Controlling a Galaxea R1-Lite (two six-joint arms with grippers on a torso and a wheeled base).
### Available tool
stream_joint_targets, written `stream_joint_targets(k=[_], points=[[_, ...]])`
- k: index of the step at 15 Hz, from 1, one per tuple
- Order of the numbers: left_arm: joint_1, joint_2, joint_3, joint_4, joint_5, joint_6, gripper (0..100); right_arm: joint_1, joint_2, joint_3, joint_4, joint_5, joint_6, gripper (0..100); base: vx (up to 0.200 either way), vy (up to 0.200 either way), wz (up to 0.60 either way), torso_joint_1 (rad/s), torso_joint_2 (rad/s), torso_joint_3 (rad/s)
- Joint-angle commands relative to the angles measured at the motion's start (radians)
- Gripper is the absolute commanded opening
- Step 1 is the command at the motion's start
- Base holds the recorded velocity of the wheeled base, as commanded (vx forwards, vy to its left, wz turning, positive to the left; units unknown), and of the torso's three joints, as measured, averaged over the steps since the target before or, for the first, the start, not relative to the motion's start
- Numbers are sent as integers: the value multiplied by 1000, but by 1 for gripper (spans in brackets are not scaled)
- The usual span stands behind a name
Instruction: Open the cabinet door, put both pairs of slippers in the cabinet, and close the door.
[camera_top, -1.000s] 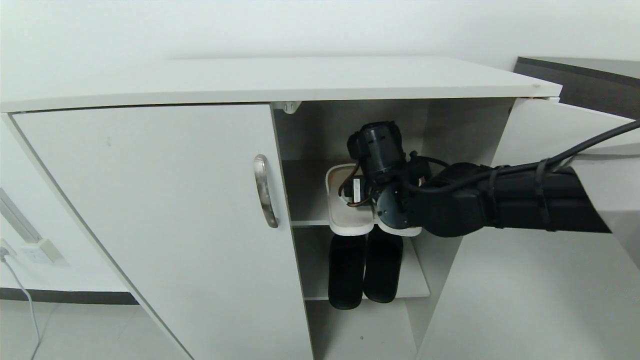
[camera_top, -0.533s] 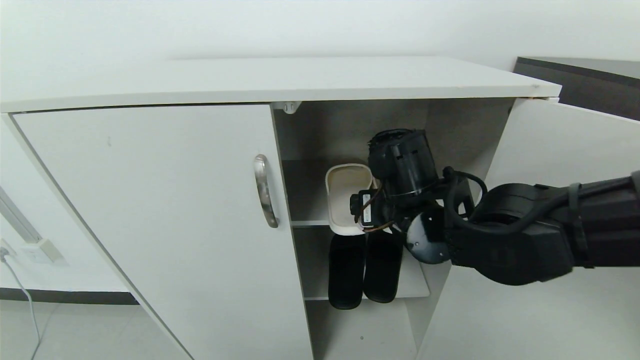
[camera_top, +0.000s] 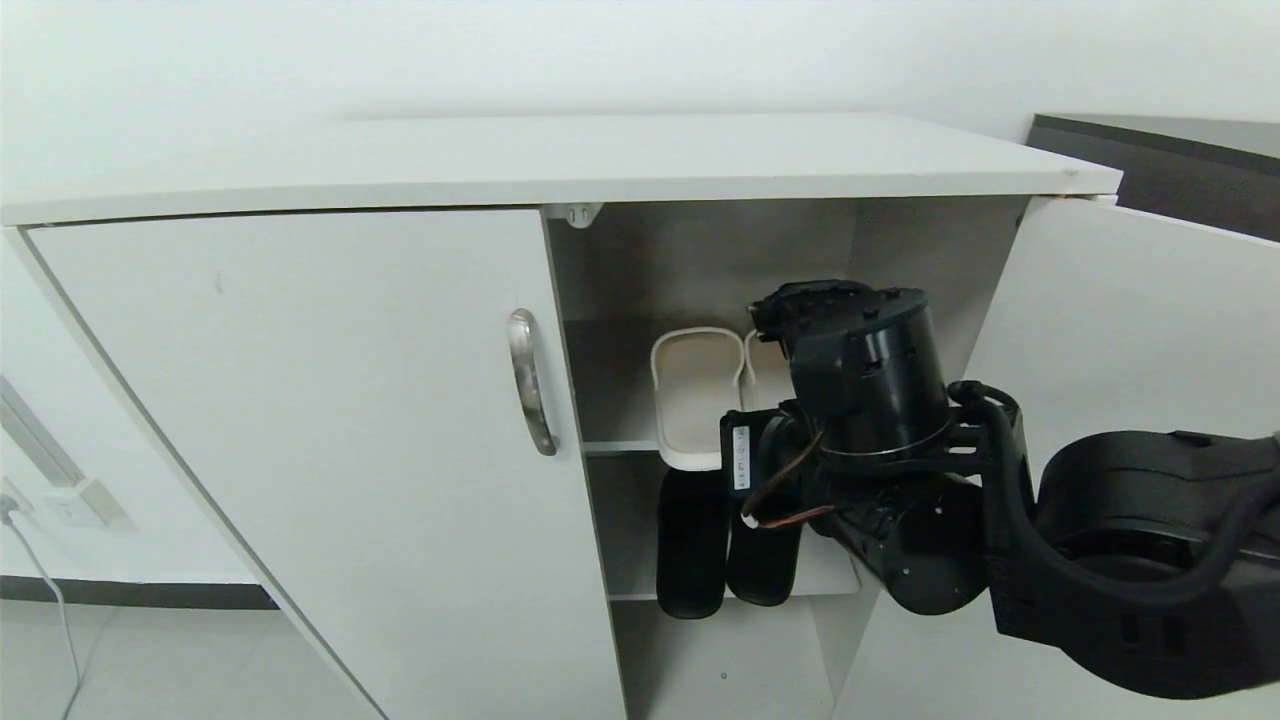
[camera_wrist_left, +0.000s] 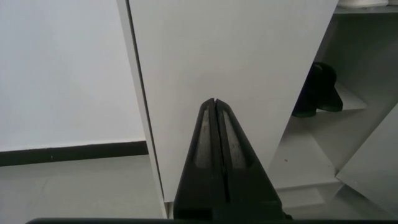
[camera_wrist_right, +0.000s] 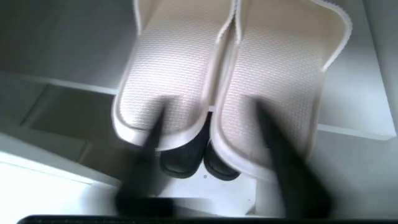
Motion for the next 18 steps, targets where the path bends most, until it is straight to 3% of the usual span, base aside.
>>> stream_joint_targets(k=[1, 5, 18], points=[[0, 1, 0, 0, 0, 0, 0, 6, -9, 6, 1, 0, -1, 0, 0, 0, 0, 0, 0, 0], [0, 1, 0, 0, 0, 0, 0, 11, -9, 6, 1, 0, -1, 0, 0, 0, 0, 0, 0, 0], [0, 1, 0, 0, -1, 0, 0, 11, 0, 9, -12, 2, -7, 0, -200, 0, 0, 2, 1, 3]])
